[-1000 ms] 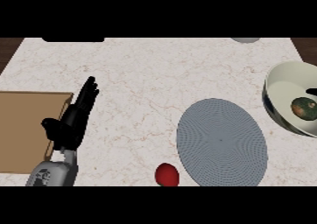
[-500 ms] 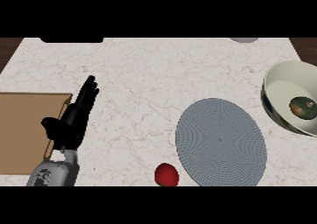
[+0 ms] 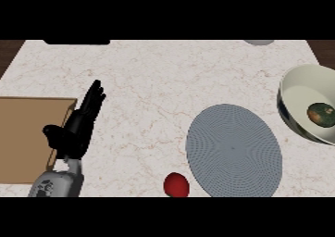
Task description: Pick the squash from the placemat and place it in the bowl
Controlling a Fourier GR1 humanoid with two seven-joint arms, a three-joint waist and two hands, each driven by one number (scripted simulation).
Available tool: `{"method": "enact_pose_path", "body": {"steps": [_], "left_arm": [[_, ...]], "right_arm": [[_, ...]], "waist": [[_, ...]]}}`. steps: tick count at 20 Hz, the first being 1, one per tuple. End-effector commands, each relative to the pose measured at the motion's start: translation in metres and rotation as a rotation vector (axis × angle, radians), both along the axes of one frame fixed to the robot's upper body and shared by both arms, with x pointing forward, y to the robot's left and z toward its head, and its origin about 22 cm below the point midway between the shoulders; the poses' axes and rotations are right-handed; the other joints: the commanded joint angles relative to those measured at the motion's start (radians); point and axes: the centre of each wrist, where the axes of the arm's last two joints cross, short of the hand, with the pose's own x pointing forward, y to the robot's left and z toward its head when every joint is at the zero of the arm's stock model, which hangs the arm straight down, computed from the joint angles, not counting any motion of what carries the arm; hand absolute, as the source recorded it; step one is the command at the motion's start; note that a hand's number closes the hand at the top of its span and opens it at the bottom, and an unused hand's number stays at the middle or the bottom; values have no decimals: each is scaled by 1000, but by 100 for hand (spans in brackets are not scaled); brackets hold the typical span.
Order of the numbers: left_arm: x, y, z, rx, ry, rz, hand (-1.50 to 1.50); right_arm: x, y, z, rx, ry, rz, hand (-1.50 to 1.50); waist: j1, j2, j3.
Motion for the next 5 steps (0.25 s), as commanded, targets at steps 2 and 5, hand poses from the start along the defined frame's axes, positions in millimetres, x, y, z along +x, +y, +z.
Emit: {"method": "enact_pose_path", "body": {"steps": [2, 5], "left_arm": [[-7, -1, -3, 14, 7, -1, 0], [6, 2, 14, 20, -7, -6, 0]], "right_arm": [[-9, -9, -1, 36, -3, 50, -150], [-22, -7, -26, 22, -10, 75, -150]], "waist": [[3, 0, 0], [-3, -1, 0]]}}
